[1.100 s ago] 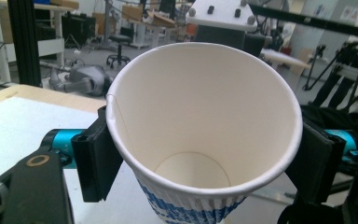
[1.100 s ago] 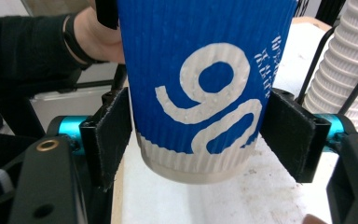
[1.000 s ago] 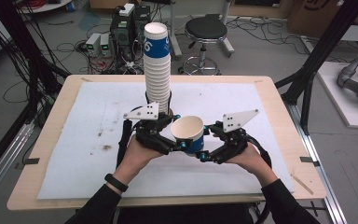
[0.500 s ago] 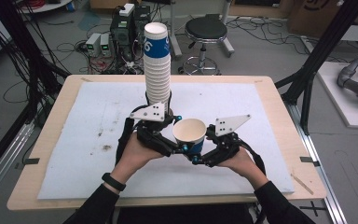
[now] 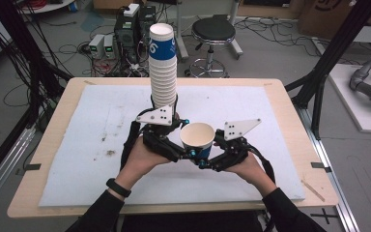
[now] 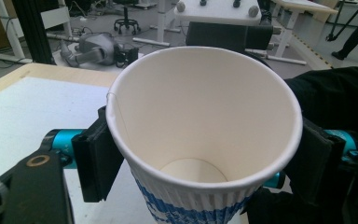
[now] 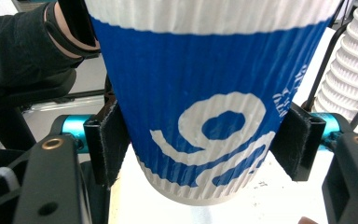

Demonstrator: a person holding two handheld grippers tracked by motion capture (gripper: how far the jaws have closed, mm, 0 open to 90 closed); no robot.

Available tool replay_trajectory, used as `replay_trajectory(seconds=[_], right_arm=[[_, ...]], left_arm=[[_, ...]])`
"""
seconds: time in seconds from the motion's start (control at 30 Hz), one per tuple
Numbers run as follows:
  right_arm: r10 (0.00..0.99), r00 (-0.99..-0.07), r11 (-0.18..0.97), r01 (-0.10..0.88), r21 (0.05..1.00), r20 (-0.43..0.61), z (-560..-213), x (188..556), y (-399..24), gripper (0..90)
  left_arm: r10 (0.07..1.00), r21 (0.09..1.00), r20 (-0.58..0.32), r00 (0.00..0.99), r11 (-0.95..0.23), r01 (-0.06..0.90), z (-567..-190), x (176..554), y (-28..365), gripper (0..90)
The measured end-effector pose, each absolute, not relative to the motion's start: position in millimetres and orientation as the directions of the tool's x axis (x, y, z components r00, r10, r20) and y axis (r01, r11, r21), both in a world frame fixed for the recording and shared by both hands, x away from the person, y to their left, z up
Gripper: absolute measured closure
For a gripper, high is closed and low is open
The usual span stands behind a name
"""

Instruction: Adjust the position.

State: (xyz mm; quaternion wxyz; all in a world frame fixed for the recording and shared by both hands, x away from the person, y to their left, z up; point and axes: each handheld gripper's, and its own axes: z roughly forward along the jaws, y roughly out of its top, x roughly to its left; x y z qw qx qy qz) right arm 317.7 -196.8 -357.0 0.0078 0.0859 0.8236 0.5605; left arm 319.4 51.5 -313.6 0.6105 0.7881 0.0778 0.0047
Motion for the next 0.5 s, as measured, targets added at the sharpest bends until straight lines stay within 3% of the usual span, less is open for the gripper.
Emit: replay_trajectory(seconds=[0.5], right_arm=[[0.138,-0.984,0.284,0.148,0.947,0.112,-357.2,316.3,-196.1,28.9]], left_arm=[[0.087,0.977,-0.165,0.982,-0.12,0.175,-319.0,323.0,49.7,16.7]])
